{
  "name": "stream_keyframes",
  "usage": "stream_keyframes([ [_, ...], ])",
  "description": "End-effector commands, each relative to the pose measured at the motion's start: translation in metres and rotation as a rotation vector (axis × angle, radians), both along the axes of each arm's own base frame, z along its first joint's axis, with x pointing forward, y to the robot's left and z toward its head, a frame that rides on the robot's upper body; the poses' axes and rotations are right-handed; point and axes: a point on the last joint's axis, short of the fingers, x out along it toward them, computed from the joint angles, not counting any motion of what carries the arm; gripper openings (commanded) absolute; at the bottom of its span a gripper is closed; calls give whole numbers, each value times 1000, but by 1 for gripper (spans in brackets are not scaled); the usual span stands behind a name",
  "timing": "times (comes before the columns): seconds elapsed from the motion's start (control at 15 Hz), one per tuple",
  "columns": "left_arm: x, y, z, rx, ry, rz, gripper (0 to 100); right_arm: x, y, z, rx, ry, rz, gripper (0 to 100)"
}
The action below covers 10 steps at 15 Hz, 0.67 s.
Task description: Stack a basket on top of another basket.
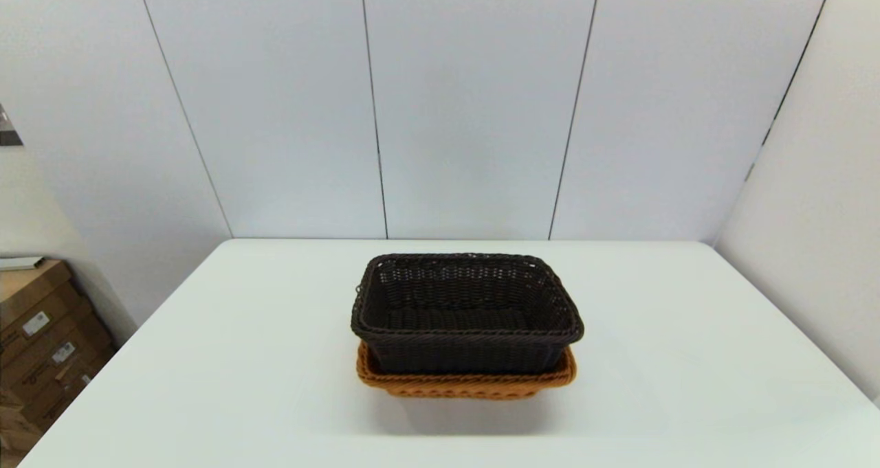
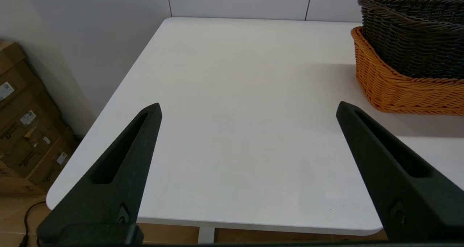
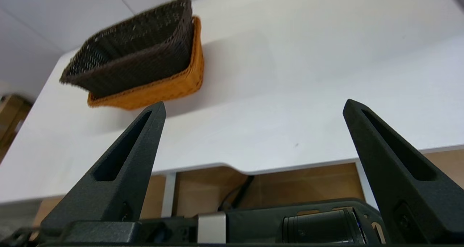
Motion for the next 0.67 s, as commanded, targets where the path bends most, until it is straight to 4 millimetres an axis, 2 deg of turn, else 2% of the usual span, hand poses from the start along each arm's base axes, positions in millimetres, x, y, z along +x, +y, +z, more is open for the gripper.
stream_keyframes([
  [0.07,0,0,0,-1,1,2,100,-18,3,-27,-51,-60,13,100],
  [0.27,0,0,0,-1,1,0,100,-19,3,-56,-153,-70,24,100],
  [0.47,0,0,0,-1,0,0,100,-10,2,-63,-234,-54,-8,100],
  [0.67,0,0,0,-1,1,0,100,20,1,-81,-320,-122,-16,100],
])
